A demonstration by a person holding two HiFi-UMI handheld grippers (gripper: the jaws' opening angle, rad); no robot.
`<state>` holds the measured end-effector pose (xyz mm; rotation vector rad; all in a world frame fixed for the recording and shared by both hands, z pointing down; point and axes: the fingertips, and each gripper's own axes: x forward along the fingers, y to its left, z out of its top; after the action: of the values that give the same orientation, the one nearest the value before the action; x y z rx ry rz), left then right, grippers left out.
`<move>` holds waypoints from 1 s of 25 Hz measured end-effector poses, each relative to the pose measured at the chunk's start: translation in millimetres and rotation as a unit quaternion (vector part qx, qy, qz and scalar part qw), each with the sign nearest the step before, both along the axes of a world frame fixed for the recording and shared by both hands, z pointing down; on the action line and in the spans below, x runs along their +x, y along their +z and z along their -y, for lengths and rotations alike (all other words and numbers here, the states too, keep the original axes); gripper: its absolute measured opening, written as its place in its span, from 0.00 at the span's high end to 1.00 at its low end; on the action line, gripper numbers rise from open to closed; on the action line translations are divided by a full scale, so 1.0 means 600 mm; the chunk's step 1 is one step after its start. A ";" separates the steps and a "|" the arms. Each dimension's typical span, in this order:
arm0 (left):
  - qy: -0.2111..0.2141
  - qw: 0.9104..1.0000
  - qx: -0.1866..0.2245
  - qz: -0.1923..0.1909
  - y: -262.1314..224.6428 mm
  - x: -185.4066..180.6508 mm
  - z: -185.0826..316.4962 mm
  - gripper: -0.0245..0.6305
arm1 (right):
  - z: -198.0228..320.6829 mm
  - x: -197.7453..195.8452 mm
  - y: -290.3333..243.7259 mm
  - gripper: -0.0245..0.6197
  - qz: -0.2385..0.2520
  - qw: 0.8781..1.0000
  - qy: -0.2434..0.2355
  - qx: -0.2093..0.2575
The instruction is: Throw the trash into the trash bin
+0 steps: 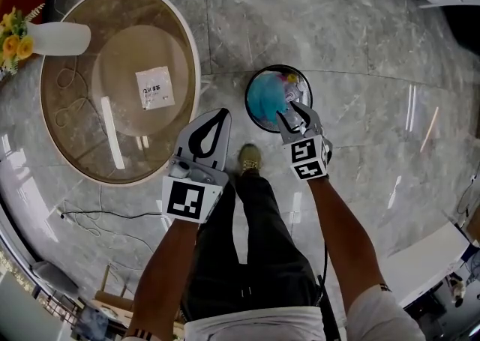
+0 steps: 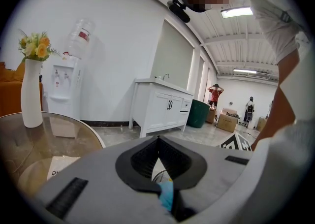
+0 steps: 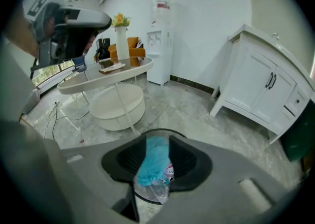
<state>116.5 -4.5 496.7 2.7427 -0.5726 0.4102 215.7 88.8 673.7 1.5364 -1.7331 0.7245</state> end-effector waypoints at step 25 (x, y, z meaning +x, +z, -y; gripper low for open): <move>-0.071 0.996 0.038 0.035 -0.028 -0.211 0.096 0.96 | 0.241 -0.315 -0.287 0.96 0.119 0.963 -0.109 0.216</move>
<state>-10.1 -61.8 480.1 2.7445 -0.8124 0.4604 26.4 -55.7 501.8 1.5452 -2.3166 0.4497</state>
